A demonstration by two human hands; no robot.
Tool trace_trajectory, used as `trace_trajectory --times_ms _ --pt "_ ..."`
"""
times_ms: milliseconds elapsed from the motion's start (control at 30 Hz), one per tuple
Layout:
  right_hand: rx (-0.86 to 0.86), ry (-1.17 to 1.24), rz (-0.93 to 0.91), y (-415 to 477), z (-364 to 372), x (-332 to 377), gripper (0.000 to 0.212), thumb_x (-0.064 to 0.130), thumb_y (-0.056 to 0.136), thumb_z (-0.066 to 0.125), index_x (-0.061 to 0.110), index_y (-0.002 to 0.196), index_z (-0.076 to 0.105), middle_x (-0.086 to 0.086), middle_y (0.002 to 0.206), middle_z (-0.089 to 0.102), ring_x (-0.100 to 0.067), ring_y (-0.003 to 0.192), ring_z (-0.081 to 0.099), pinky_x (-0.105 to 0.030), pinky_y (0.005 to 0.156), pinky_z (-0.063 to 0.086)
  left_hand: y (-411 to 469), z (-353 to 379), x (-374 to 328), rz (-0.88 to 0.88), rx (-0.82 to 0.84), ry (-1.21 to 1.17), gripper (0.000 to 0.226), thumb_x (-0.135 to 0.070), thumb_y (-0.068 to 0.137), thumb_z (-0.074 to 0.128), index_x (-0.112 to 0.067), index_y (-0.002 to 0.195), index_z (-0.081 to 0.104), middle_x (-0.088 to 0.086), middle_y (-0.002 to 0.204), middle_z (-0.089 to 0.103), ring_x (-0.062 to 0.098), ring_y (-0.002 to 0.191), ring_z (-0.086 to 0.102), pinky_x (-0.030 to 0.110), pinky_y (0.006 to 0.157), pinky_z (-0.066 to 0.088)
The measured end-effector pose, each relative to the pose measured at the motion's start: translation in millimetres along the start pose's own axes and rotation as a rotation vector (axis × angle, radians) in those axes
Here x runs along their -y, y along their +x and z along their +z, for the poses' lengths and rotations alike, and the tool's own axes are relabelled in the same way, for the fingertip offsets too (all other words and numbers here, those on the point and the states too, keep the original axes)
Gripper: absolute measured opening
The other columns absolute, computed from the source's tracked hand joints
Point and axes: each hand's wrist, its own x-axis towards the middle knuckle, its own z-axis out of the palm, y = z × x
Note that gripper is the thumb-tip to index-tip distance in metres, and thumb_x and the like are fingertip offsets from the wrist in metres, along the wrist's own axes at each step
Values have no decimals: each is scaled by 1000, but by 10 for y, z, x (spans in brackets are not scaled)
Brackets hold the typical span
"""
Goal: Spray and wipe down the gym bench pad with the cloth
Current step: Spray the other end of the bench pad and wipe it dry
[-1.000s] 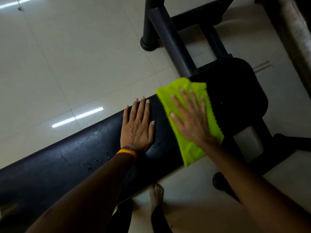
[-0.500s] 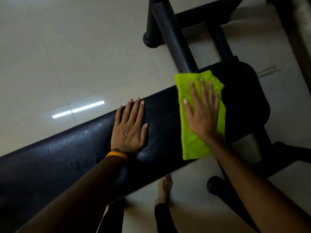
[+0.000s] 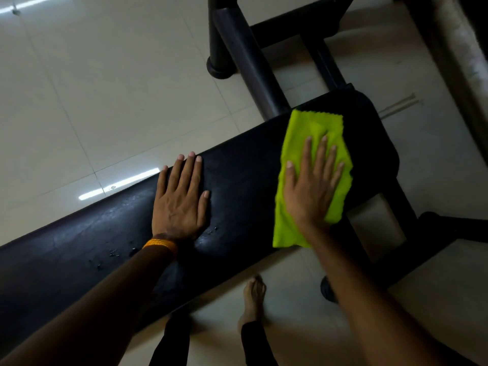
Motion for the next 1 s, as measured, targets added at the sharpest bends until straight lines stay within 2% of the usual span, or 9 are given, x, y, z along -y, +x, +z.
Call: trace_trajectory --times_ms 100,200,333,433,533,633,733,833,1000 --pt "78 6 -133 -639 -54 84 63 54 106 28 25 162 21 -7 170 15 -30 158 9 -53 126 10 2 -26 -23 0 0 -5 70 -41 104 24 -6 164 21 13 173 17 30 161 14 53 130 11" --pt "82 7 -220 -440 -55 -263 62 52 105 28 25 161 25 -5 169 19 -28 158 13 -51 126 14 15 -68 -45 14 -20 -57 69 -42 105 24 -4 163 23 15 172 19 32 160 14 55 130 11" --pt "-46 23 102 334 13 -729 62 53 105 28 23 159 30 -7 167 27 -30 155 23 -55 122 23 209 -137 -371 186 -84 -151 69 -42 106 30 -3 162 26 15 171 20 33 160 13 53 130 11" --pt "-106 32 259 175 22 -549 62 52 105 31 21 159 31 -8 167 27 -30 154 24 -54 123 21 552 -22 -786 318 -47 -169 69 -44 106 32 -4 162 27 14 171 21 32 160 14 51 130 11" --pt "-47 39 185 -361 0 -363 65 53 105 31 21 161 25 -8 169 19 -31 157 14 -51 126 10 715 114 -982 360 8 -51 73 -49 105 31 -5 164 23 13 172 20 31 161 14 54 130 14" --pt "2 11 60 -8 28 -791 64 54 104 29 22 160 28 -7 169 22 -30 156 17 -51 125 13 692 168 -955 362 -18 10 75 -49 105 32 -6 165 18 12 173 17 30 161 12 54 130 15" --pt "-61 36 253 732 56 -1242 65 55 103 26 20 157 37 -11 164 32 -34 152 29 -56 121 24 693 175 -963 364 -23 32 76 -50 105 33 -6 165 15 11 174 14 30 162 9 54 130 13" --pt "-88 39 349 681 61 -1061 65 56 102 27 21 157 37 -12 165 31 -36 152 29 -59 120 23 695 185 -968 353 -15 34 77 -50 104 34 -7 165 14 11 174 13 29 162 8 54 130 13" --pt "64 -29 -45 -19 -49 -547 66 60 102 28 31 161 23 -7 170 15 -31 158 9 -56 124 8 702 190 -954 363 -36 0 78 -50 102 36 -6 165 19 11 173 17 30 161 12 55 129 18"
